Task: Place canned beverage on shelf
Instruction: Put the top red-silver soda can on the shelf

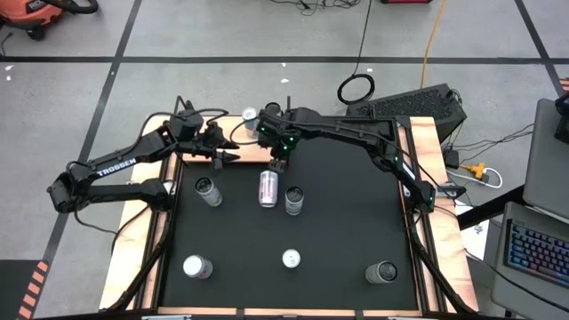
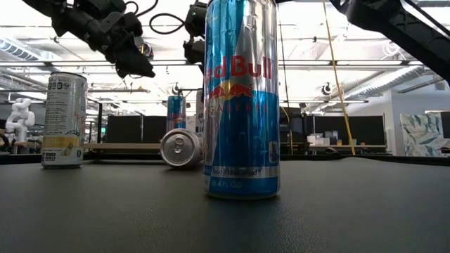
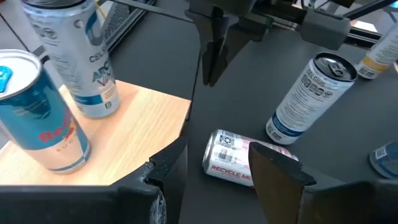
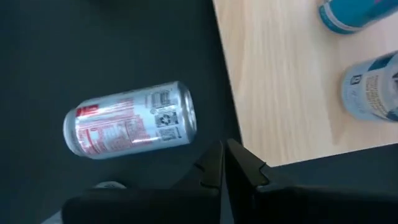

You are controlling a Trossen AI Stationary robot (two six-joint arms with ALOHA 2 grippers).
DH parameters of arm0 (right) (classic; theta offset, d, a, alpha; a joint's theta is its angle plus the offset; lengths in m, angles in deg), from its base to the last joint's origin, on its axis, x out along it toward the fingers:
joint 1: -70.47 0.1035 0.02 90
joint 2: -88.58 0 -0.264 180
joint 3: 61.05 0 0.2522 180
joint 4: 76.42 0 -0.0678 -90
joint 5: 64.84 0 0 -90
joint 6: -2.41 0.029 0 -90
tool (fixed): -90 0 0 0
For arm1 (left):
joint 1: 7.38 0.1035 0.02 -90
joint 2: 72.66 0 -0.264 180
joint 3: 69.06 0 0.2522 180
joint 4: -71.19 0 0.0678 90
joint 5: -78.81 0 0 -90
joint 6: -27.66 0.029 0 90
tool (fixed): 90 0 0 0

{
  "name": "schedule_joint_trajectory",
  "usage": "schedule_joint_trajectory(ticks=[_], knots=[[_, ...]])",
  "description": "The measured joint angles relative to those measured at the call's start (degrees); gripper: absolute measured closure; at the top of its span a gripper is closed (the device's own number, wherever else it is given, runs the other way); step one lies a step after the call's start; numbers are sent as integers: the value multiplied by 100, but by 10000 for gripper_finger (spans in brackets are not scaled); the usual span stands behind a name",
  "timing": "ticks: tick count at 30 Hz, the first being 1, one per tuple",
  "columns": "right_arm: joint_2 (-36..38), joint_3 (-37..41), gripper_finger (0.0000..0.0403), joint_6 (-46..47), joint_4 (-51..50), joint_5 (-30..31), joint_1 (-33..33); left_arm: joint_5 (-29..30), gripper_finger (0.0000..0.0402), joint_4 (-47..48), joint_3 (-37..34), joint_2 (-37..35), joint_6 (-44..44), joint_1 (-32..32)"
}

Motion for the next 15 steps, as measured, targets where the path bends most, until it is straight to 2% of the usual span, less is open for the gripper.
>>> schedule_joint_trajectory(ticks=[15], knots=[[337, 1, 403, 75, -217, 132, 447, 16, 229, -10, 0, 0, 7, -141]])
